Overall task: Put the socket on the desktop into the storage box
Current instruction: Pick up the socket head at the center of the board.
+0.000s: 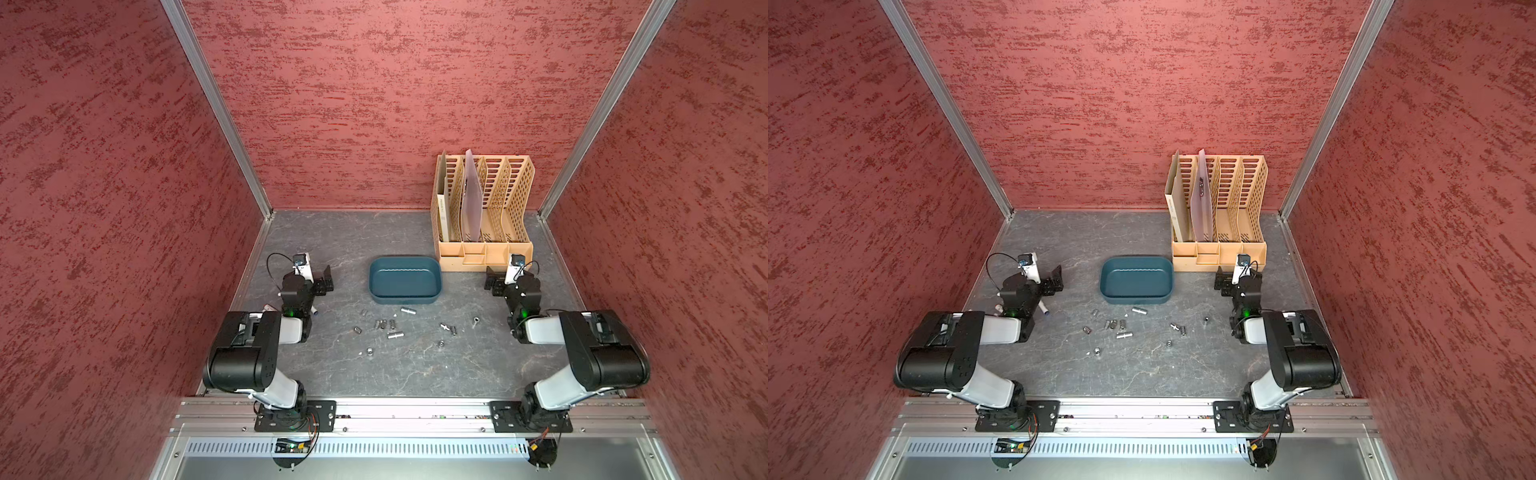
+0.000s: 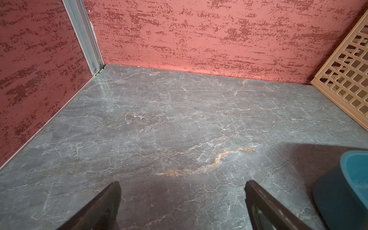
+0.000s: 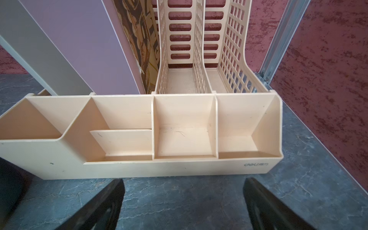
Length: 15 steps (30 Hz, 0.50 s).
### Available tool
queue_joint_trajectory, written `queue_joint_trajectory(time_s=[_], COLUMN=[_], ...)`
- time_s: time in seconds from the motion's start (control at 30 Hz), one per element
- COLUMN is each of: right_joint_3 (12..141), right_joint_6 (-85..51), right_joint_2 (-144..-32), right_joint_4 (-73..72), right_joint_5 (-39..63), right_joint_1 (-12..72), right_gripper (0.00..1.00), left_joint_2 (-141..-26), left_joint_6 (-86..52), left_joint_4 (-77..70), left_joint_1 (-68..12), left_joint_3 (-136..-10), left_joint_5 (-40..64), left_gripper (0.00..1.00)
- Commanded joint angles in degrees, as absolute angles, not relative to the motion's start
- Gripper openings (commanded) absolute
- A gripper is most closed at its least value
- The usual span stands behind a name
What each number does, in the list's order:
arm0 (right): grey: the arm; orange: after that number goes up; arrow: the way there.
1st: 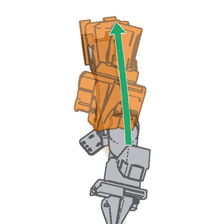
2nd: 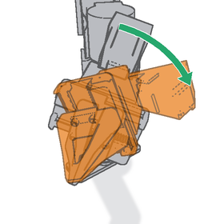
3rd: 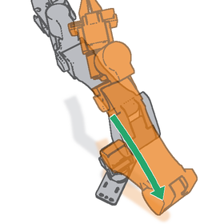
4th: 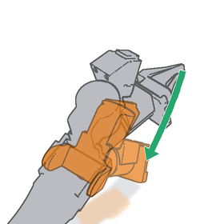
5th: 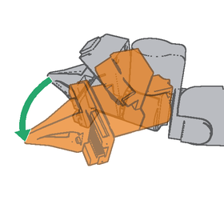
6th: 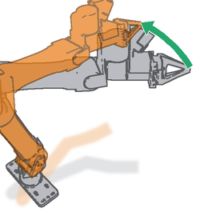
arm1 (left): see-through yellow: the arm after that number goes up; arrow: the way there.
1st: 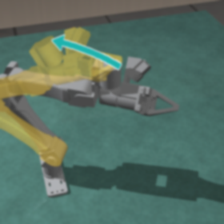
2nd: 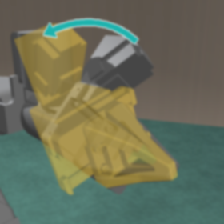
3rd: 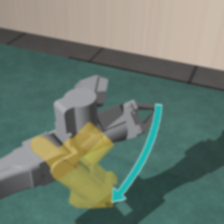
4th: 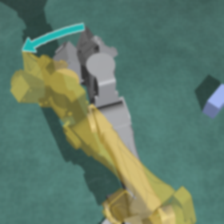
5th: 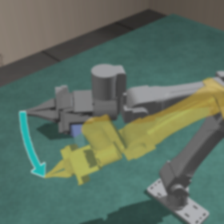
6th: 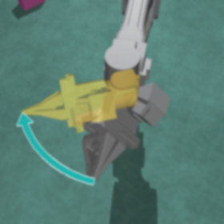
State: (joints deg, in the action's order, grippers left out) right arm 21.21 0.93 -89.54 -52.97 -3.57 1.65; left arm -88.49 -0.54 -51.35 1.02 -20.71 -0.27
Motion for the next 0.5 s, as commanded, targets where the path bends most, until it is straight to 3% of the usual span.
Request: queue_joint_trajectory(time_s=[0.0, 0.47], right_joint_3=[22.3, 22.32], right_joint_6=[1.48, 1.47], right_joint_2=[-88.68, -88.67], right_joint_4=[-52.44, -52.25], right_joint_5=[-0.93, -0.79], right_joint_1=[1.5, 1.56], right_gripper=[0.98, 0.98], left_joint_2=[-87.97, -87.95], left_joint_6=[0.22, 0.18], left_joint_4=[-51.36, -51.36], left_joint_1=[1.4, 1.44], left_joint_3=[-21.64, -21.67], left_joint_5=[0.0, -0.01], left_gripper=[1.0, 1.0])
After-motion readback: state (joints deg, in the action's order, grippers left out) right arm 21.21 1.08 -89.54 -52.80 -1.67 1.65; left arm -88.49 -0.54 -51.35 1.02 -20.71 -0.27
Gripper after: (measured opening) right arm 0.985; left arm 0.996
